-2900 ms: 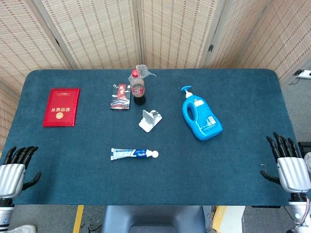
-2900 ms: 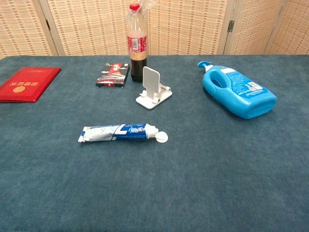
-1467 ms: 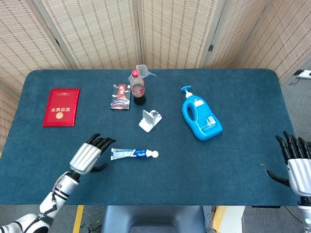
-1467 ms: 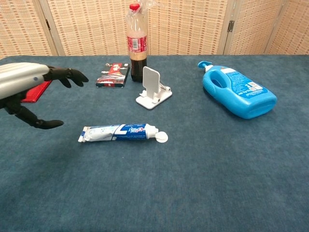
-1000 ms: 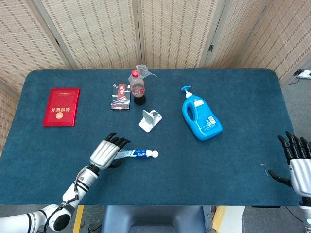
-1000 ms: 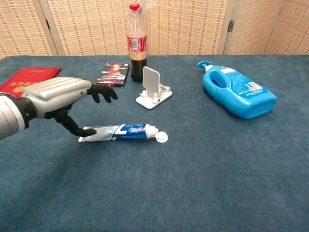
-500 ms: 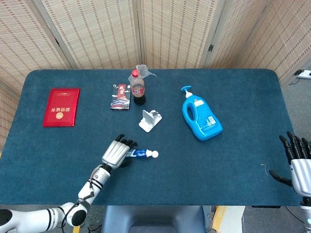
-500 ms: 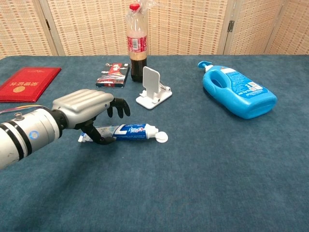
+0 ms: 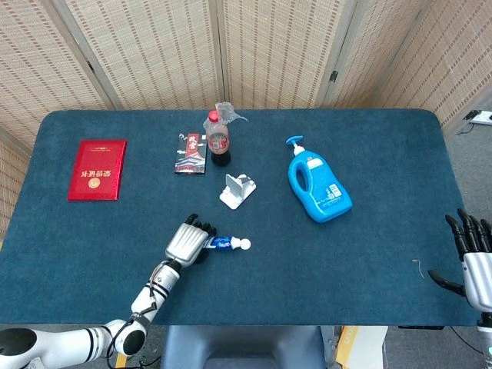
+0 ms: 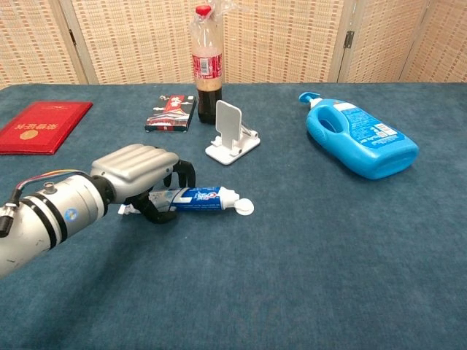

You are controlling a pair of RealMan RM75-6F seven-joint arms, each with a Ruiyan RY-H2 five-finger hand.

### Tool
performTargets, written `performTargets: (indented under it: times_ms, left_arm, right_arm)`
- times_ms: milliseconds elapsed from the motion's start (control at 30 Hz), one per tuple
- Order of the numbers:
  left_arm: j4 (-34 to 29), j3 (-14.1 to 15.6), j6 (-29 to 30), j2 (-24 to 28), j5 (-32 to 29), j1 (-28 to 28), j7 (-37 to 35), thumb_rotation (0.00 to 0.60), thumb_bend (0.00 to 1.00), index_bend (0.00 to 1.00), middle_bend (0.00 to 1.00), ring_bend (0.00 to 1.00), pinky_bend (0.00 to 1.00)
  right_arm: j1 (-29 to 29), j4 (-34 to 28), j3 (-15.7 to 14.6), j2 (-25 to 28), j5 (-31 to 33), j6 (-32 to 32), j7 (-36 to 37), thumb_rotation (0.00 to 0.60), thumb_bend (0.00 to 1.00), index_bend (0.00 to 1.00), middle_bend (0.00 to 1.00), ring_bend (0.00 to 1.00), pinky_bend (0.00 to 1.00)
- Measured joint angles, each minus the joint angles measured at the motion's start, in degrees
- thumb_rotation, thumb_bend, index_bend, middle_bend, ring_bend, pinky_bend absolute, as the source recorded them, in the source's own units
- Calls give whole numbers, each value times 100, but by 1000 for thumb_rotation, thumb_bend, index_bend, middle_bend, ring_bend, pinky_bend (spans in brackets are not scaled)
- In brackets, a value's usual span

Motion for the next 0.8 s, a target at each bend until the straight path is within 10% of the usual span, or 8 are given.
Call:
performTargets:
  times_ms: [400, 800]
  left_arm:
    - [360, 12, 0, -134, 29, -32, -378, 600, 469, 498, 529, 524, 326]
    - [743, 131, 195, 7, 919, -72, -1602, 600, 599, 708, 726, 700, 737]
  right_arm:
    - [5, 21, 10, -5, 16, -26, 23, 600, 0, 0, 0, 0, 0]
    - [58, -12, 5, -6, -91, -55, 9, 600, 0, 0, 0, 0, 0]
